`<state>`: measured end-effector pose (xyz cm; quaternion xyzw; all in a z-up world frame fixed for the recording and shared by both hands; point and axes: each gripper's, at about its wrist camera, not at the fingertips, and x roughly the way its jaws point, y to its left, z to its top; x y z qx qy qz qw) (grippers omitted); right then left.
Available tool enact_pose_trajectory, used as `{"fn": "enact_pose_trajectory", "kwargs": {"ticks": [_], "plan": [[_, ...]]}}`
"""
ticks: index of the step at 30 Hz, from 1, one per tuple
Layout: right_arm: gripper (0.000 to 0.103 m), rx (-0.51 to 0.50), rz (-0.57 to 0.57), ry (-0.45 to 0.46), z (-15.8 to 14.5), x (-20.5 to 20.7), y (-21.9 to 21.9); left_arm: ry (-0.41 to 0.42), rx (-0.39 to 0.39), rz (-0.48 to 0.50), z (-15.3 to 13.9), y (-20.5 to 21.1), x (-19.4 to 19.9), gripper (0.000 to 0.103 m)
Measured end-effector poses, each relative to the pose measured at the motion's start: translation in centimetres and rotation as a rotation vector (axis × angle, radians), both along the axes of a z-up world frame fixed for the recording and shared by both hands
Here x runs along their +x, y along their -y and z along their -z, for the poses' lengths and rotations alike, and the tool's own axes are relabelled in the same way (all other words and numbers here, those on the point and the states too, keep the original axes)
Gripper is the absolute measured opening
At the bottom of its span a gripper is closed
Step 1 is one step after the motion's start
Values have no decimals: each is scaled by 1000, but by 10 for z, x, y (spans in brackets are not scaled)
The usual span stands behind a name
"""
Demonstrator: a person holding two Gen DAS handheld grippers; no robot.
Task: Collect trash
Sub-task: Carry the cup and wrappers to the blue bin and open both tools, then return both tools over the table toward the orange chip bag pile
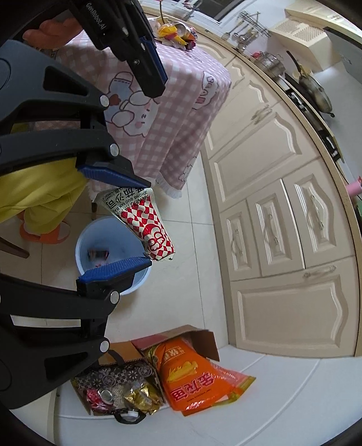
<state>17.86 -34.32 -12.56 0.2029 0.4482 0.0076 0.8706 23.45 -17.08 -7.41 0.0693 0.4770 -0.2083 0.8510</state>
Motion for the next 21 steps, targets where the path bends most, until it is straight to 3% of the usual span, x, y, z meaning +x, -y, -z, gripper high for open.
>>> {"fn": "enact_pose_trajectory", "kwargs": {"ticks": [1, 3, 4, 21], "plan": [[54, 0, -12, 3, -1, 2, -3, 4, 5, -6, 0, -3, 0, 32], [72, -6, -21, 5, -4, 5, -9, 9, 13, -13, -1, -8, 0, 32], [73, -12, -17, 15, -6, 5, -10, 11, 19, -18, -1, -10, 0, 32], [73, -44, -33, 52, -25, -10, -25, 33, 40, -38, -9, -30, -16, 37]]}}
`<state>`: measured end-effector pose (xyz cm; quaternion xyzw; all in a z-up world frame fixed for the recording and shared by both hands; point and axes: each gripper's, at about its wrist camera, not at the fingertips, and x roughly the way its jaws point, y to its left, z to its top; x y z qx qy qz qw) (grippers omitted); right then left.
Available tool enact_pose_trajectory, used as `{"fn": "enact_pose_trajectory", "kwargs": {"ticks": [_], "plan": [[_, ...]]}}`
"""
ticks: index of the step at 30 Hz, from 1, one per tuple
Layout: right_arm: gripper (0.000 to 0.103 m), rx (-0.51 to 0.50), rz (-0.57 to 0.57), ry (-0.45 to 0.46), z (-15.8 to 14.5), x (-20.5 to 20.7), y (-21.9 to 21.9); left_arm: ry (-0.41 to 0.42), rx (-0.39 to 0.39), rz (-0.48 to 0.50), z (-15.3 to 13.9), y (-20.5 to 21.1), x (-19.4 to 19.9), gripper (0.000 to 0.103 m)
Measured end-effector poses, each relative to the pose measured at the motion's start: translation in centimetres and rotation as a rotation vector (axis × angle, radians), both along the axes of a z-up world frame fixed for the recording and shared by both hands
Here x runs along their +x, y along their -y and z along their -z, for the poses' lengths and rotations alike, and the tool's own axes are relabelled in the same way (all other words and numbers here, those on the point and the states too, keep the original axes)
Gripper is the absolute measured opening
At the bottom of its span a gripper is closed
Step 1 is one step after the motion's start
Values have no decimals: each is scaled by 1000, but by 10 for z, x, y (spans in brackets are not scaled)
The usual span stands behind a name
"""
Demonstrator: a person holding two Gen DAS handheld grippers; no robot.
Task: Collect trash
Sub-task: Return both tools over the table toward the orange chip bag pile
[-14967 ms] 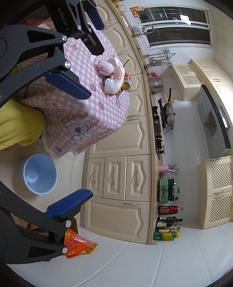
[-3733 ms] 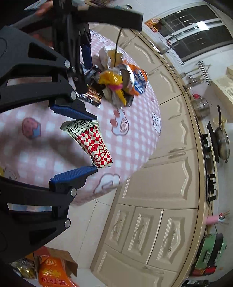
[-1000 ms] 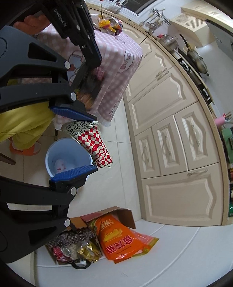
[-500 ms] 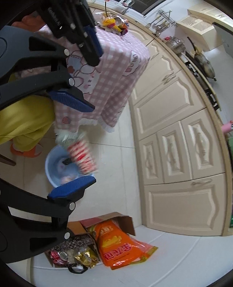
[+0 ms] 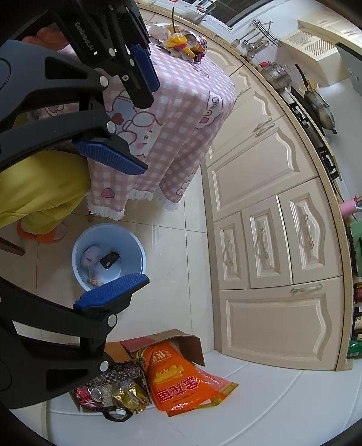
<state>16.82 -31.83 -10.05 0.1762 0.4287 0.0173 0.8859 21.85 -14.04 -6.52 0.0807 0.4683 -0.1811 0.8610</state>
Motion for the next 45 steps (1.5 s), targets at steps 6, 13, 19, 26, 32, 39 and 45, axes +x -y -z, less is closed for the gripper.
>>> {"fn": "enact_pose_trajectory", "kwargs": {"ticks": [6, 13, 19, 26, 32, 39, 45], "plan": [[73, -11, -12, 35, -16, -6, -8, 33, -14, -6, -15, -10, -9, 39], [73, -31, -65, 81, -39, -10, -35, 84, -53, -50, -36, -36, -21, 55], [75, -42, -120, 110, -54, -9, -65, 123, -72, -116, -53, -74, -31, 65], [80, -56, -196, 131, -69, -3, -106, 137, -88, -233, -61, -134, -38, 72], [85, -63, -276, 134, -77, 3, -147, 133, -107, -328, -62, -193, -48, 77], [86, -68, -400, 114, -81, 20, -209, 138, -101, -432, -62, -258, -55, 80], [86, -48, -495, 105, -83, 36, -258, 129, -93, -489, -59, -308, -51, 81]]}}
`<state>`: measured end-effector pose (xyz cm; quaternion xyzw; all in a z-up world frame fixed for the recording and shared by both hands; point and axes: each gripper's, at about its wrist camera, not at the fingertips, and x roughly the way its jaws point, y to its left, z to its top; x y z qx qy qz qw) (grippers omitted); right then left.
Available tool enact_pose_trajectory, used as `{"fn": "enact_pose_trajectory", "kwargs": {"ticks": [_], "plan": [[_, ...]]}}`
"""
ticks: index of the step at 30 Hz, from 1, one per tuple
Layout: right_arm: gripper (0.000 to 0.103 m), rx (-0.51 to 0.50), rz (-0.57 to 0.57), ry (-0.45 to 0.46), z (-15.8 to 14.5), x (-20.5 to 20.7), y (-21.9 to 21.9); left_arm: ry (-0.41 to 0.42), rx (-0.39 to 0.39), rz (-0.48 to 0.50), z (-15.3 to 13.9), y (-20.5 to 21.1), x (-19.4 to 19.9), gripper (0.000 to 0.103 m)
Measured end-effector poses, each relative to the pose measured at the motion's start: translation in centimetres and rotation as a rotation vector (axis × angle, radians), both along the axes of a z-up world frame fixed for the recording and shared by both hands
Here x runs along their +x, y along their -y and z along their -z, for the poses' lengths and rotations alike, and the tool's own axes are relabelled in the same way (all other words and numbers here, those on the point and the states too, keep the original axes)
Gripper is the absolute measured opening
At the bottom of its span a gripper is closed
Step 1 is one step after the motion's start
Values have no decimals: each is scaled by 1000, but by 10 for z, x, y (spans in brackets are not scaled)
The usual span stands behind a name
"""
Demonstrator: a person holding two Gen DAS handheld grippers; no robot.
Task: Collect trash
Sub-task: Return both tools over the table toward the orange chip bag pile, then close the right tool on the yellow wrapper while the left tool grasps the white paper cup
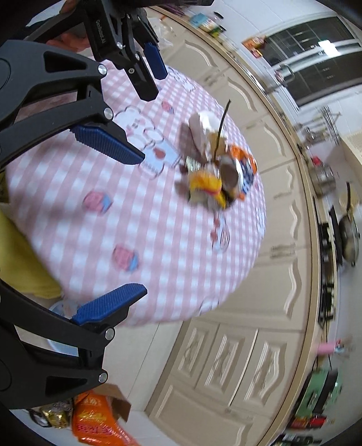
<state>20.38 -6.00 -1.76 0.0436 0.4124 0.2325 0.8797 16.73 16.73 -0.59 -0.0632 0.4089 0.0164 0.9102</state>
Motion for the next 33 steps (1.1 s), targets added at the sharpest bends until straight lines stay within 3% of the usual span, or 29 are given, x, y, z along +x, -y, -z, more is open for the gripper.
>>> {"fn": "enact_pose_trajectory", "kwargs": {"ticks": [9, 18, 23, 26, 33], "plan": [[86, 3, -66, -33, 2, 28, -52, -13, 11, -78, 7, -50, 17, 81], [84, -24, -84, -40, 9, 59, -88, -30, 47, -72, 12, -69, 47, 81], [64, -26, -102, -45, 15, 76, -101, -50, 58, -38, 17, -73, 64, 82], [30, -18, -103, -78, 24, 87, -106, -63, 76, -13, 20, -71, 73, 82], [26, 55, -40, -74, 25, 85, -88, -59, 128, 78, 22, -60, 92, 83]]}}
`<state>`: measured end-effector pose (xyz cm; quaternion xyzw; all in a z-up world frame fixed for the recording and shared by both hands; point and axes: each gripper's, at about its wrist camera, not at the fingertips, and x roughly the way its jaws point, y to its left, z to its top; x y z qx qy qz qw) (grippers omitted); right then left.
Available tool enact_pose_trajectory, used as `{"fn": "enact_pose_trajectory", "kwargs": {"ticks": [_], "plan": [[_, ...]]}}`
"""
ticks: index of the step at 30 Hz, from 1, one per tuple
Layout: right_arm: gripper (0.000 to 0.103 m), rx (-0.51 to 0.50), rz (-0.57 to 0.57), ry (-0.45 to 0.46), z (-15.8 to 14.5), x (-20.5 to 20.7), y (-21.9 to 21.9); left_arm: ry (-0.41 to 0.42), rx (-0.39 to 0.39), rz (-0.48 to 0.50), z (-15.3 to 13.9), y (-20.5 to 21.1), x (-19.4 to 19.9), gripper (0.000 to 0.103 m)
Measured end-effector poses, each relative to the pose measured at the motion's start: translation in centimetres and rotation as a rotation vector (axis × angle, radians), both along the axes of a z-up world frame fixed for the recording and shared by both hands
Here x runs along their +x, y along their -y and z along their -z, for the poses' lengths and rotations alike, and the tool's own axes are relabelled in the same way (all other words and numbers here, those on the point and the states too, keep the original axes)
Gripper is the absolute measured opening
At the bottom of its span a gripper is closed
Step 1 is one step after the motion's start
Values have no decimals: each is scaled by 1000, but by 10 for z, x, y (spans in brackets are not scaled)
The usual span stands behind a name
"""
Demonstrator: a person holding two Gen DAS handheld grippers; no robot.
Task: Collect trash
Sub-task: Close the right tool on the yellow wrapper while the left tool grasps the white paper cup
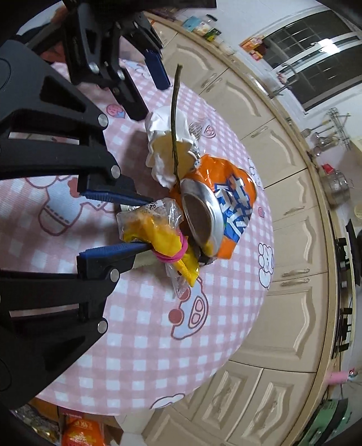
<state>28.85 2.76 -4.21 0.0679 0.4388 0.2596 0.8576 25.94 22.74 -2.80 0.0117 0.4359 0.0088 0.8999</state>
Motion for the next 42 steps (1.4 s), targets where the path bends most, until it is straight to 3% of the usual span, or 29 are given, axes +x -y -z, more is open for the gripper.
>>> {"fn": "enact_pose_trajectory", "kwargs": {"ticks": [8, 13, 15, 16, 22, 25, 26, 31, 34, 35, 36, 37, 38, 42], "plan": [[26, 5, 1, -4, -2, -6, 13, 26, -18, 116, 8, 6, 23, 83], [26, 13, 3, -10, -3, -10, 16, 30, -22, 156, 12, 10, 26, 74], [26, 15, 5, -11, -3, -11, 18, 38, -19, 155, 10, 11, 23, 66], [26, 15, 5, -11, -4, -12, 18, 42, -21, 147, 9, 10, 21, 53], [26, 17, -2, 1, -8, -19, 21, 69, -17, 104, 5, 8, 8, 42], [26, 19, -3, 8, -10, -25, 25, 104, -1, 71, -3, 8, -6, 17], [26, 19, -1, 11, -12, -27, 26, 106, -6, 64, -5, 8, -9, 0], [26, 25, 3, 33, -22, -39, 32, 75, 0, 39, -1, 6, -14, 0], [26, 25, 1, 45, -26, -47, 39, 110, -17, 73, -9, 7, -21, 4], [26, 23, 1, 47, -27, -50, 40, 118, -8, 86, -12, 9, -23, 18], [26, 22, 2, 48, -27, -52, 43, 127, 14, 97, -16, 12, -24, 55], [26, 21, 6, 49, -28, -53, 46, 148, 42, 119, -20, 17, -25, 73], [26, 23, 12, 48, -28, -54, 49, 176, 58, 146, -22, 20, -26, 84], [26, 27, 38, 46, -27, -53, 59, 149, 128, 210, -16, 34, -18, 84]]}}
